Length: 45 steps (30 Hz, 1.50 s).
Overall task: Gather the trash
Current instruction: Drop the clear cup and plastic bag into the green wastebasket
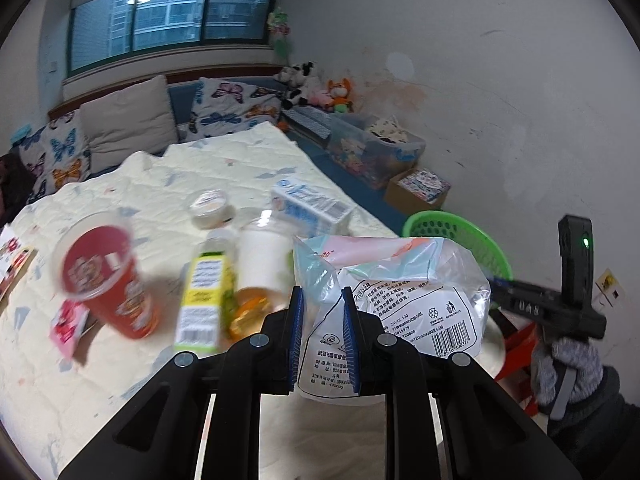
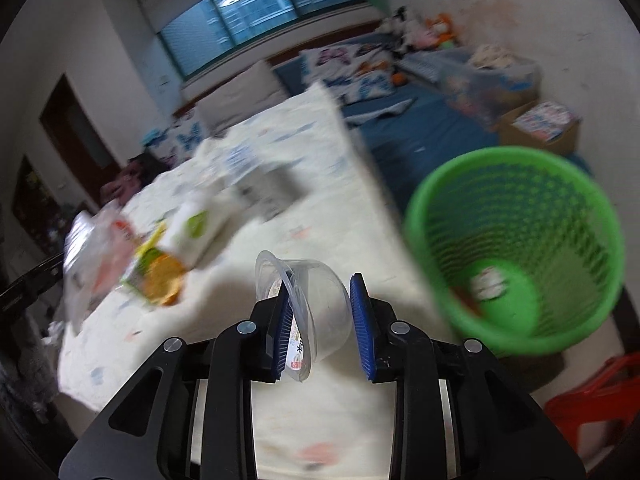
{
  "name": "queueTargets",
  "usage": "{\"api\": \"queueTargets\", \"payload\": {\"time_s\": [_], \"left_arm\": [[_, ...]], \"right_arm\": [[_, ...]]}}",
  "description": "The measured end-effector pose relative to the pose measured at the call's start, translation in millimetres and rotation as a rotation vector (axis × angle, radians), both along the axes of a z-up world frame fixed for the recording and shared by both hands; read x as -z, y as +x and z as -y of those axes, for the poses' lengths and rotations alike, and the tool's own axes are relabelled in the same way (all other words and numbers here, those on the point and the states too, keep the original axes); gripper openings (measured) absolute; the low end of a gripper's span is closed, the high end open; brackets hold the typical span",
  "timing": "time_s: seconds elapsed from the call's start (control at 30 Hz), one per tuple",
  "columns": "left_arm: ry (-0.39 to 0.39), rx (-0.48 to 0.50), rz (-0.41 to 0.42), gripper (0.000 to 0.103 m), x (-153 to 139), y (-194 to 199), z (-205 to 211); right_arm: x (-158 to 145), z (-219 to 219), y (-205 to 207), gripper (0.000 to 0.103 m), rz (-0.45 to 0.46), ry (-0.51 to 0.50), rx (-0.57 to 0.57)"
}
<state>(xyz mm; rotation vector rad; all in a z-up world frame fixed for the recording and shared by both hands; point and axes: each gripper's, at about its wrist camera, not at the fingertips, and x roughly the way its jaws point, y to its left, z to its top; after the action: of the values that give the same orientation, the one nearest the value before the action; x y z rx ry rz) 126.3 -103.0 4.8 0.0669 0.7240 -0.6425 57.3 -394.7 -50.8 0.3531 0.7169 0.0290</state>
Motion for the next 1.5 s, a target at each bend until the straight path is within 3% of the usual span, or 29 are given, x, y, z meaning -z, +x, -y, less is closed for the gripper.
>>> {"api": "queueTargets", "payload": {"time_s": [0.3, 0.57, 0.77, 0.83, 1.07, 1.5], "left_arm": [[0.009, 0.071, -0.019, 0.018, -1.5, 14.7, 57.5], [0.043, 0.109, -0.024, 0.018, -1.9, 29.3, 103.9], [0.058, 0.130, -0.036, 0.018, 2.2, 34.9, 125.0], [0.062, 0.131, -0.043, 0.018, 4.2, 37.3, 129.5], [0.078, 0.149, -0.051, 0.018, 9.1, 42.8, 139.9], [0.114, 0.236, -0.071, 0.018, 18.1, 45.6, 195.9]], "right_arm": [[12.1, 104.5, 6.7, 0.029, -0.071, -0.079, 0.202], [40.8, 151.3, 24.3, 0.031, -0.139, -0.076, 0.278], [55.2, 163.3, 47.0, 0.032, -0.164, -0.054, 0.282], [58.9, 165.8, 55.4, 0.040, -0.169, -0.043, 0.287], [60.9, 168.7, 66.6, 0.048, -0.168, -0.038, 0.297], [26.2, 174.8, 12.5, 0.061, -0.090, -0.074, 0.318]]}}
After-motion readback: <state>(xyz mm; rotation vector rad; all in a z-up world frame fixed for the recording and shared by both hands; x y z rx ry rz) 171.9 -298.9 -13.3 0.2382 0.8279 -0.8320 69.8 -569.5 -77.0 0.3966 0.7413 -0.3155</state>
